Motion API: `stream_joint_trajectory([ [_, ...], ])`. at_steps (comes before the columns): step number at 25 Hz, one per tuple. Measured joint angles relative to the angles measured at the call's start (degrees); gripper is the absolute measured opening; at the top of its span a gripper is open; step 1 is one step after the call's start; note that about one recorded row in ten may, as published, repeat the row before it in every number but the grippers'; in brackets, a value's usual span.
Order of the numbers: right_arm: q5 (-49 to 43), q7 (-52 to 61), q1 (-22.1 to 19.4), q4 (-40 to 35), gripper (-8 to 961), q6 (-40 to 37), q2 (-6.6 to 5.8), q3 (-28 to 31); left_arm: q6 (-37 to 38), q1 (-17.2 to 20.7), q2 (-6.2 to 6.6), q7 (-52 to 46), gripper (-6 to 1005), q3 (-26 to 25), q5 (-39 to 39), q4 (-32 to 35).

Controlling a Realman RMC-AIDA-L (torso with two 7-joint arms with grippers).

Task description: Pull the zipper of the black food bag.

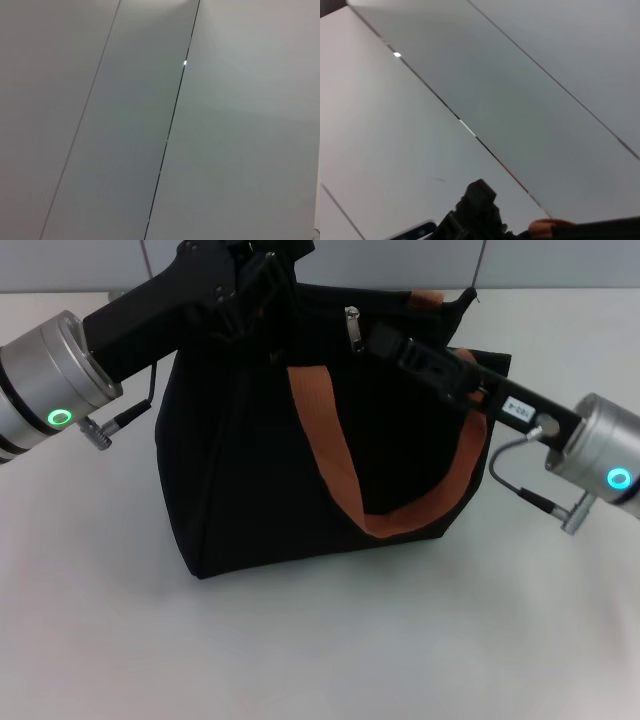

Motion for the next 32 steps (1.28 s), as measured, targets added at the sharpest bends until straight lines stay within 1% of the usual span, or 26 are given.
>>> stream_joint_trajectory([
  [1, 0.0, 0.0, 0.0, 0.0, 37, 0.0, 0.00, 0.0, 0.2, -0.1, 0.00, 0.0, 25, 0.0, 0.0, -0.1],
  [3, 0.3, -5.9, -1.6, 0.2, 50, -2.4, 0.05, 0.5, 0.5, -0.5, 0.00, 0.0, 25, 0.0, 0.0, -0.6],
  [5, 0.6, -6.5, -1.9, 0.2, 62, -2.6, 0.02, 0.5, 0.5, -0.7, 0.00, 0.0, 26, 0.0, 0.0, -0.8],
  [12, 0.4, -6.2, -0.7, -0.1, 277, -1.8, -0.12, 0.0, 0.4, -1.0, 0.00, 0.0, 26, 0.0, 0.0, -1.2],
  [19, 0.3, -3.4, 1.3, 0.2, 291, 0.5, -0.09, -0.6, -0.1, -1.2, 0.00, 0.1, 26, 0.1, 0.0, -1.5],
  [27, 0.1, 0.3, 1.8, 0.2, 271, 0.8, -0.07, -1.0, -0.3, -1.2, -0.01, 0.3, 26, 0.1, 0.0, -1.5],
  [32, 0.1, 2.5, 2.3, 0.2, 253, 2.9, -0.06, -2.5, -0.4, -1.2, -0.01, 0.6, 26, 0.1, 0.0, -1.6],
])
